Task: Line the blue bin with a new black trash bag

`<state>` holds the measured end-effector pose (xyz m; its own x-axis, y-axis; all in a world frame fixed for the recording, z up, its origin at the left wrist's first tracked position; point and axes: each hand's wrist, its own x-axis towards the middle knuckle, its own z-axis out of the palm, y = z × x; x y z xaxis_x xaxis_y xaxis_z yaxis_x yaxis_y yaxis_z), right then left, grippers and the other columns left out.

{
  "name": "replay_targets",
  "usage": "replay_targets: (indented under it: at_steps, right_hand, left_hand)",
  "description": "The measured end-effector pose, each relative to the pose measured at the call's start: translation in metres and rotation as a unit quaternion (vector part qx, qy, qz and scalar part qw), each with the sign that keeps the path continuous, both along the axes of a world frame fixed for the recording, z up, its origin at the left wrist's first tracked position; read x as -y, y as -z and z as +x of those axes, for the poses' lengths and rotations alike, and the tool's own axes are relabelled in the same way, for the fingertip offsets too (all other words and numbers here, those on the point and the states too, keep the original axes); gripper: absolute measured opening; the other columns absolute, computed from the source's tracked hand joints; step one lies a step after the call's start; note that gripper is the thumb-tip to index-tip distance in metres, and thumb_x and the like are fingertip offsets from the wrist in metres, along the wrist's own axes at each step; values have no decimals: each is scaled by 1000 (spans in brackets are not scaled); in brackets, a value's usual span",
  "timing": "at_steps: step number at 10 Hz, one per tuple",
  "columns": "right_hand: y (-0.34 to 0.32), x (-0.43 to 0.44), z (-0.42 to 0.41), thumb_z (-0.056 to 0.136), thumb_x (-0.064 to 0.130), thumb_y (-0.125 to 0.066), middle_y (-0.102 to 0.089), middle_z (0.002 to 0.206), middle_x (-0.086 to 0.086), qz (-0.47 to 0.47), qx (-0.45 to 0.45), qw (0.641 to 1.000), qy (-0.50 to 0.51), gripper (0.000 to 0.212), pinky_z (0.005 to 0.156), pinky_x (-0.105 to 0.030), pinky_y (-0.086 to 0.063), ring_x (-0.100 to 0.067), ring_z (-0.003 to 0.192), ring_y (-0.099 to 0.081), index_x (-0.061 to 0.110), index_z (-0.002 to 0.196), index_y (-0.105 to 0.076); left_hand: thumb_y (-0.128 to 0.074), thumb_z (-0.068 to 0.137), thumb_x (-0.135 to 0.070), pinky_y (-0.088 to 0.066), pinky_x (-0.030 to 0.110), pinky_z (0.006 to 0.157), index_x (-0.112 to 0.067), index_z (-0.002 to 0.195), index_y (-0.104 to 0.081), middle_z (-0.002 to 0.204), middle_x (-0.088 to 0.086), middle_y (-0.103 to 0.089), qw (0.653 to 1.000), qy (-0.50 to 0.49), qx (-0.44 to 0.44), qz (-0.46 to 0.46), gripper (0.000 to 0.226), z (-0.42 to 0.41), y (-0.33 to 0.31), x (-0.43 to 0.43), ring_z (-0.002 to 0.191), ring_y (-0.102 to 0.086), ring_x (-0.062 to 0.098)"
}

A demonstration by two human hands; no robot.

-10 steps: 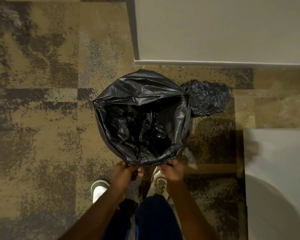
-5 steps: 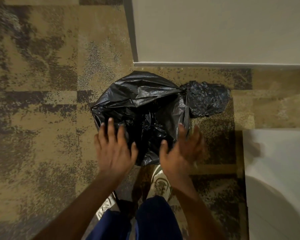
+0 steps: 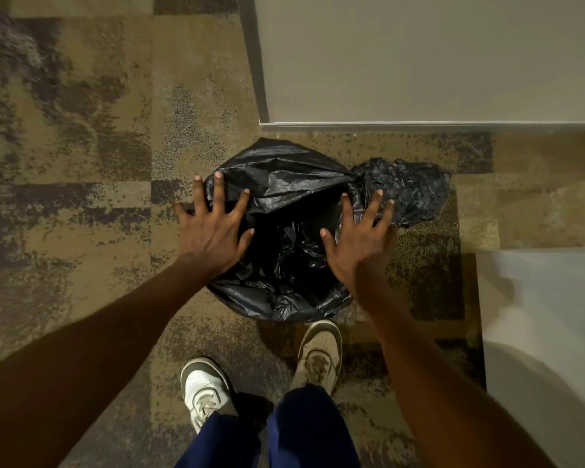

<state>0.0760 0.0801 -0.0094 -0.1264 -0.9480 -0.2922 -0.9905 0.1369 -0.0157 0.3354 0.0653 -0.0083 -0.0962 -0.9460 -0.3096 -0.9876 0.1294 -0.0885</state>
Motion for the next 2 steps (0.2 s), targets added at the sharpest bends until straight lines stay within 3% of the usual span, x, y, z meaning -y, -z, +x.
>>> replay_targets:
  at_steps: [2]
  right_hand:
    - [-18, 5, 3, 85, 69, -28, -10, 156, -30, 17, 6, 1000, 10, 76, 102, -66, -31, -51, 140, -15, 31, 148, -7]
  left_hand:
    - [-31, 86, -68, -11, 77, 106, -28, 151, -22, 160, 24, -16, 1000, 2, -14, -27, 77, -17, -16, 2, 143, -6, 54]
